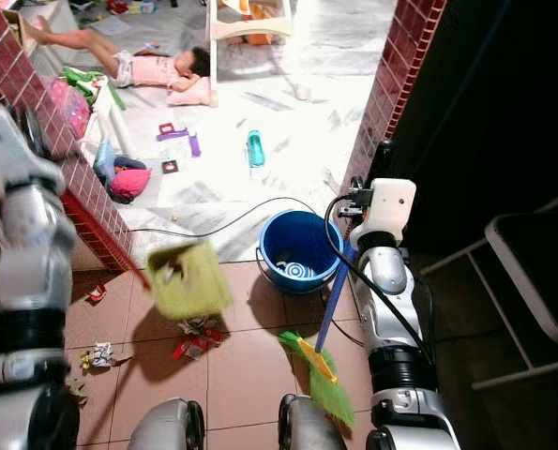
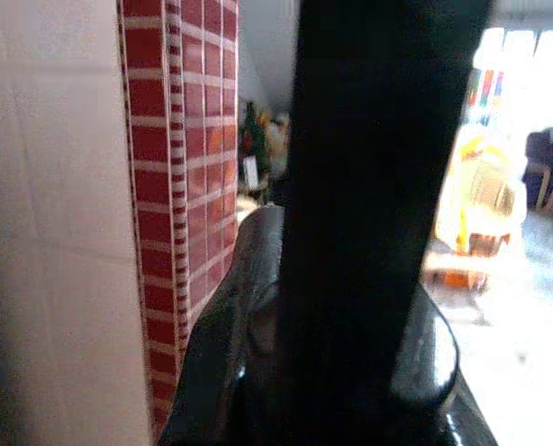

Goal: Sweep floor

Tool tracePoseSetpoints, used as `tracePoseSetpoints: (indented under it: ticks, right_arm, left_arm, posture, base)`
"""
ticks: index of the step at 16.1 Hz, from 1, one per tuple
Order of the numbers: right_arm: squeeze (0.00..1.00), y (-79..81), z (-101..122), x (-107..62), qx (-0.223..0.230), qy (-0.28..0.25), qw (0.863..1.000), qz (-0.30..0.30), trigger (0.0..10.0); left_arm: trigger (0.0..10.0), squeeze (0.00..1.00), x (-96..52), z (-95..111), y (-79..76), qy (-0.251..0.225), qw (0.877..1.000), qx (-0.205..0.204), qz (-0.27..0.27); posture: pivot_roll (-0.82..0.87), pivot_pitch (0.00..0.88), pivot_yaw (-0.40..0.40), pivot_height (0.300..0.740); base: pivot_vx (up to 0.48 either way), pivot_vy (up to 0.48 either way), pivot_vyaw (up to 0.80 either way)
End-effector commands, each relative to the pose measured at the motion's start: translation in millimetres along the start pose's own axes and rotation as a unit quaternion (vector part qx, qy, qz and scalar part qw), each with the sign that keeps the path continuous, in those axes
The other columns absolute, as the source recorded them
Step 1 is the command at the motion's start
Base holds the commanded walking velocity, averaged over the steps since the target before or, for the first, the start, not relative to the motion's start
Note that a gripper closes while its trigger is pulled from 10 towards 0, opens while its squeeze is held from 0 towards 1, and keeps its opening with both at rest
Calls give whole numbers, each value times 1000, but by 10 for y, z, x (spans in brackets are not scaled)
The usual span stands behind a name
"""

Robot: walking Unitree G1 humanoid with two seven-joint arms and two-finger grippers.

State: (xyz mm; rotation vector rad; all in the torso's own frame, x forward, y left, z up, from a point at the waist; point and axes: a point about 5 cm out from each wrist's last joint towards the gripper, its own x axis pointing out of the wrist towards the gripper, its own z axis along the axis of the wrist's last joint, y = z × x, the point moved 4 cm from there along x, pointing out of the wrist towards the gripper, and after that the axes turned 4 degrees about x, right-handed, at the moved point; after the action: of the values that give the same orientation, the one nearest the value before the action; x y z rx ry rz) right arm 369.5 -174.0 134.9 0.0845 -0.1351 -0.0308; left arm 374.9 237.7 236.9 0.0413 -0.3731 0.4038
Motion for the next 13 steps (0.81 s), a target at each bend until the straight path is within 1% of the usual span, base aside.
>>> tracePoseSetpoints:
  ticks: [1, 2, 3, 4, 5, 6, 7, 9, 11, 12, 13]
  right_arm:
    - [0, -30, 12, 5, -3, 0, 1000, -3, 10000]
    - [0, -50, -12, -24, -5, 4, 1000, -4, 10000]
    - [0, -62, -35, -56, -6, 7, 1000, -4, 10000]
    - [0, -62, -35, -56, -6, 7, 1000, -4, 10000]
    - [0, -61, -49, -72, -7, 9, 1000, -2, 10000]
    - [0, -44, -84, -110, -7, 15, 1000, 4, 10000]
    - [0, -29, -100, -120, -7, 17, 1000, 7, 10000]
    - [0, -8, -139, -126, -1, 28, 1000, 9, 10000]
    - [0, 20, -136, -129, -6, 24, 1000, 15, 10000]
    - [0, 33, -140, -129, -6, 24, 1000, 19, 10000]
    - [0, 36, -141, -130, -6, 24, 1000, 20, 10000]
  left_arm:
    - [10000, 0, 96, 276, -23, -49, 999, -19, 9]
    - [10000, 0, 144, 360, -31, -62, 998, -22, 18]
    - [10000, 0, 191, 458, -42, -77, 996, -26, 24]
    - [10000, 0, 191, 458, -42, -77, 996, -26, 24]
    - [10000, 0, 221, 521, -55, -87, 996, -28, 24]
    - [10000, 0, 286, 670, -122, -107, 993, -39, 20]
    - [10000, 0, 302, 715, -155, -113, 992, -45, 18]
    - [10000, 0, 322, 778, -168, -121, 991, -52, 22]
    - [10000, 0, 354, 886, -154, -134, 989, -64, 29]
    - [10000, 0, 392, 996, -162, -147, 986, -71, 30]
    - [10000, 0, 404, 1025, -172, -151, 985, -74, 30]
  posture:
    - [-87, 28, -4, 740]
    - [-91, 31, -3, 740]
    - [-99, 33, -4, 740]
    - [-99, 33, -4, 740]
    - [-104, 35, -3, 740]
    - [-107, 37, -1, 740]
    - [-107, 37, -1, 740]
    - [-108, 40, -1, 740]
    - [-108, 40, -1, 740]
    - [-104, 41, -5, 740]
    - [-104, 41, -5, 740]
  base:
    - [0, 0, -800]
    - [0, 0, -475]
    - [0, 0, 0]
    - [0, 0, 0]
    - [0, 0, 0]
    - [0, 0, 0]
    - [0, 0, 0]
    - [0, 0, -662]
    - [0, 0, -800]
    - [0, 0, -800]
    - [0, 0, 0]
